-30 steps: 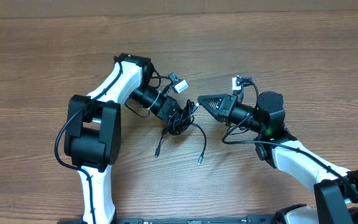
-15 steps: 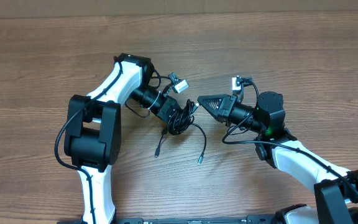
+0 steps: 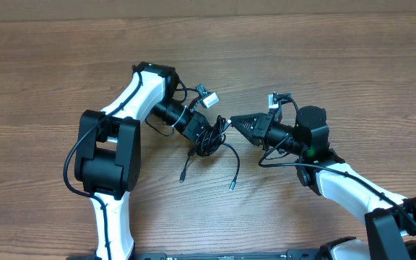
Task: Untangle cables
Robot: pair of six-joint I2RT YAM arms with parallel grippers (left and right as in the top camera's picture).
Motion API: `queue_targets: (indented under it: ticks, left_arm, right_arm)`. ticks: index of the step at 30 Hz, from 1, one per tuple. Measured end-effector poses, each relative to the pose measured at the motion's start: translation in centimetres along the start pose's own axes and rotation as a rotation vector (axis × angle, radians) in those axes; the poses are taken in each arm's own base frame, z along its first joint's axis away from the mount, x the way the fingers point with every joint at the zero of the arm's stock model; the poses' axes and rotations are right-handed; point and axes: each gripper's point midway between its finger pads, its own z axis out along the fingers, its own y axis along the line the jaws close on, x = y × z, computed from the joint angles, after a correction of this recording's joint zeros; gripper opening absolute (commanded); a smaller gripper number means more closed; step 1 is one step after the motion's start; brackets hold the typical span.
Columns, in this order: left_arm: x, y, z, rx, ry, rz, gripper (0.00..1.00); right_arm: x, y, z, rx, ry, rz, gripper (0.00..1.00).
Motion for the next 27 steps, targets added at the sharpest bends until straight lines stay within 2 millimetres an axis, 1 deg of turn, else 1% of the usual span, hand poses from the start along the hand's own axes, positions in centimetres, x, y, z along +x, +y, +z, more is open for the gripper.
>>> queue_targets:
  ticks: [4, 7, 20, 27]
  left_arm:
    - [0.0, 0.0, 0.0, 0.0, 0.0, 0.0, 0.04]
    - [0.0, 0.0, 0.0, 0.0, 0.0, 0.0, 0.04]
    - [0.0, 0.0, 0.0, 0.0, 0.0, 0.0, 0.04]
    - [0.0, 0.1, 0.0, -0.003, 0.003, 0.0, 0.04]
  right_arm:
    - [-0.3, 1.0, 0.0, -0.038, -0.014, -0.039, 0.04]
    - [-0.4, 1.3, 0.0, -0.046, -0.016, -0.048, 0.04]
    - [0.3, 1.0, 0.0, -0.042, 0.022, -0.033, 0.04]
    - [1.0, -0.2, 0.0, 0.003, 0.052, 0.017, 0.04]
